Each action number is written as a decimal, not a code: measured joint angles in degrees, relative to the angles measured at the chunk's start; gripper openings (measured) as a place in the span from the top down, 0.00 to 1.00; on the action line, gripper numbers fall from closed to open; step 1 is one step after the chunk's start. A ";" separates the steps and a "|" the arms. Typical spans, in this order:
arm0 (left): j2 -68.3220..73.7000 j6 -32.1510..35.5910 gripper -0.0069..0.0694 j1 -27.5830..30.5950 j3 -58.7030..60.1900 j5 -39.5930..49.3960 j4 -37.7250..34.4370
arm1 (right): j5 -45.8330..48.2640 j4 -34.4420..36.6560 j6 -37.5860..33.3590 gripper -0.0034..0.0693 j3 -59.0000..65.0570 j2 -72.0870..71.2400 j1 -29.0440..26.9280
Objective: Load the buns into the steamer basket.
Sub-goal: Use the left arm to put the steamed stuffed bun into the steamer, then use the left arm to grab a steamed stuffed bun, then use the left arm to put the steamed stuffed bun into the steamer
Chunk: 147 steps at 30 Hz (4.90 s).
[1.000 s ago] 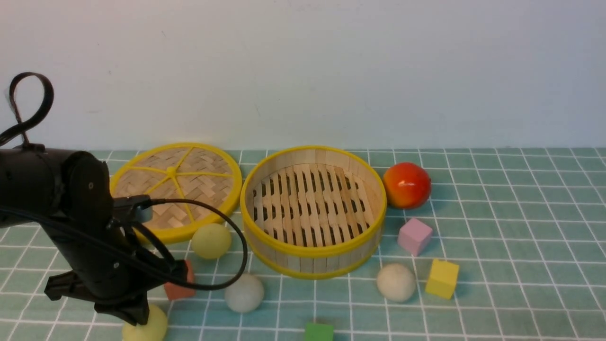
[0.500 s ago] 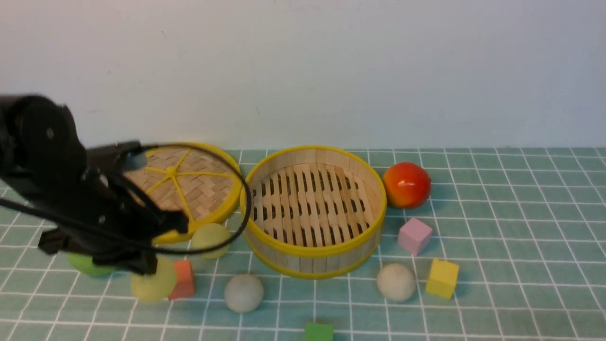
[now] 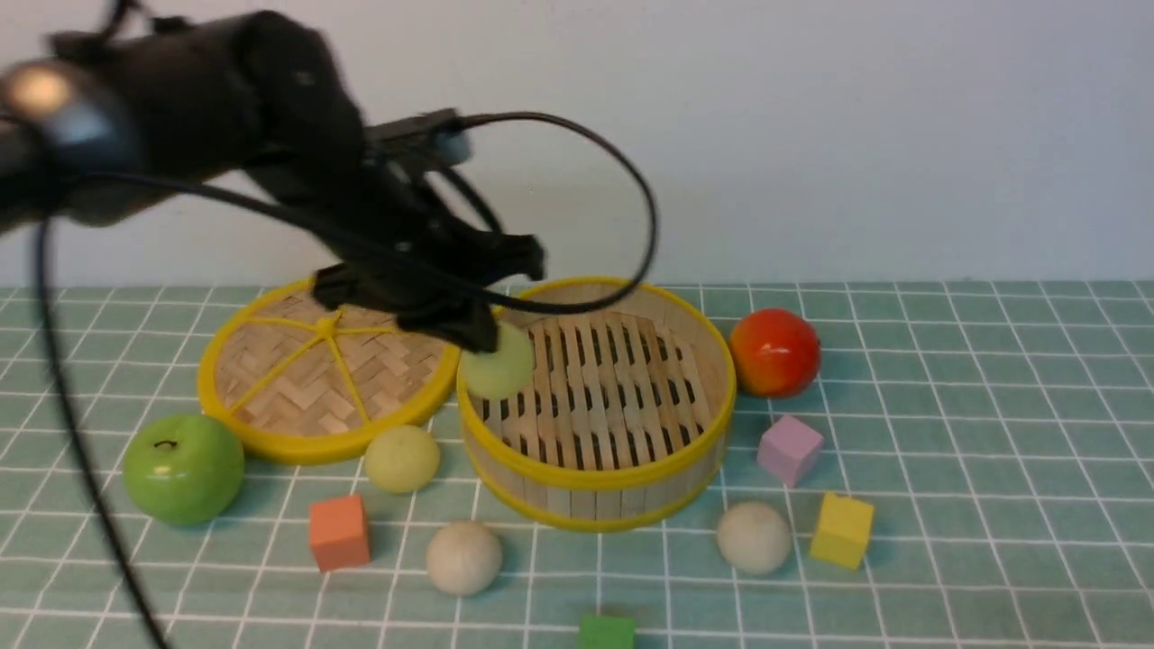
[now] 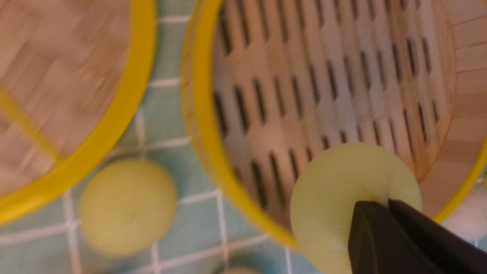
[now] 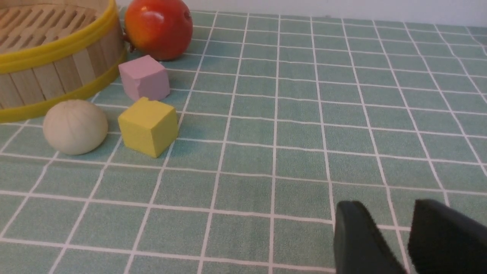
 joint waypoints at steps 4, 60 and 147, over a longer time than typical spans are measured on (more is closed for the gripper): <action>6.13 -1.76 0.91 -1.18 -5.49 -0.42 0.59 | 0.00 0.00 0.00 0.62 0.00 0.00 0.00; -27.49 -16.54 0.41 -1.23 35.65 -13.97 19.12 | 0.00 0.00 0.00 0.62 0.00 0.00 0.00; 14.98 -12.48 0.92 -12.76 -19.27 -1.70 9.96 | 0.00 0.00 0.00 0.62 0.00 0.00 0.00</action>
